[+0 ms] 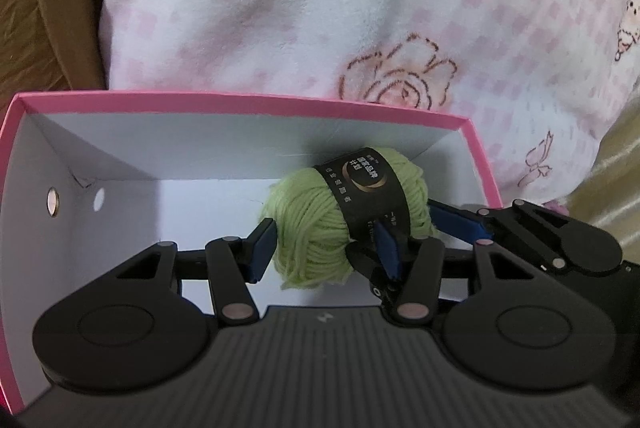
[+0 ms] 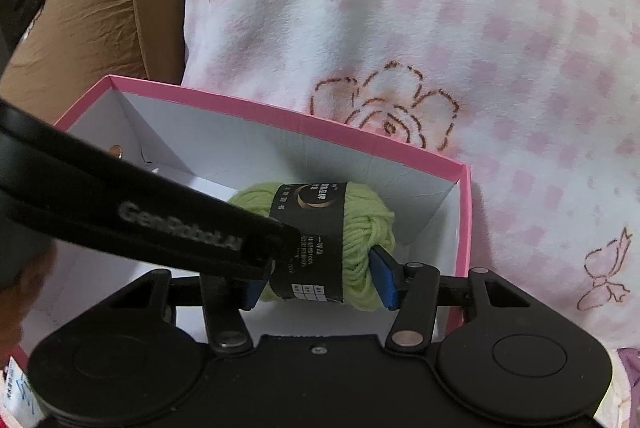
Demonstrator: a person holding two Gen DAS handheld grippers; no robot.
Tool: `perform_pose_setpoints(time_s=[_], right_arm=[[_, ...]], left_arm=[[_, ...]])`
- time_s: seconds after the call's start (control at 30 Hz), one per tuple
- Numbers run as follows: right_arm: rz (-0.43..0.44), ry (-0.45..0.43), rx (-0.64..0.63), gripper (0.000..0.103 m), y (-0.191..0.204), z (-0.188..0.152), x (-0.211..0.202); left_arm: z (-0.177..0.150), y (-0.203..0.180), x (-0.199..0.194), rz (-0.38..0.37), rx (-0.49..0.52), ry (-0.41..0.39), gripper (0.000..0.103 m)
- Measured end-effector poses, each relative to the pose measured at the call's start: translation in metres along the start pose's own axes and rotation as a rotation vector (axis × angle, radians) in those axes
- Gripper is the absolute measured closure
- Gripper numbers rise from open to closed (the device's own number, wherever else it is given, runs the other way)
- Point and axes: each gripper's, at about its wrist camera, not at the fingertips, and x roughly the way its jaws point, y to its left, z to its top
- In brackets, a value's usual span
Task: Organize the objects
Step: 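Lower the yarn ball into the pink box and open the right gripper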
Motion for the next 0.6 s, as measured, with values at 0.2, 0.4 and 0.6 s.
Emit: perform_pose_setpoints(time_s=[0.2,0.4,0.6], right_arm=[[0.049,0.014,0.020,0.041,-0.003,0.000,-0.006],[0.118,0.029,-0.006,0.048,-0.008,-0.005,-0.015],[-0.008,0.018,-0.025,0.076,-0.007,-0.003,-0.007]], left_arm=[[0.002,-0.010,0.009,0.057,0.032,-0.022,0.067],[0.013,-0.029,0.021,0.050,0.087,-0.039,0.069],[0.013,-0.026,0.020,0.035,0.017,-0.041,0.069]])
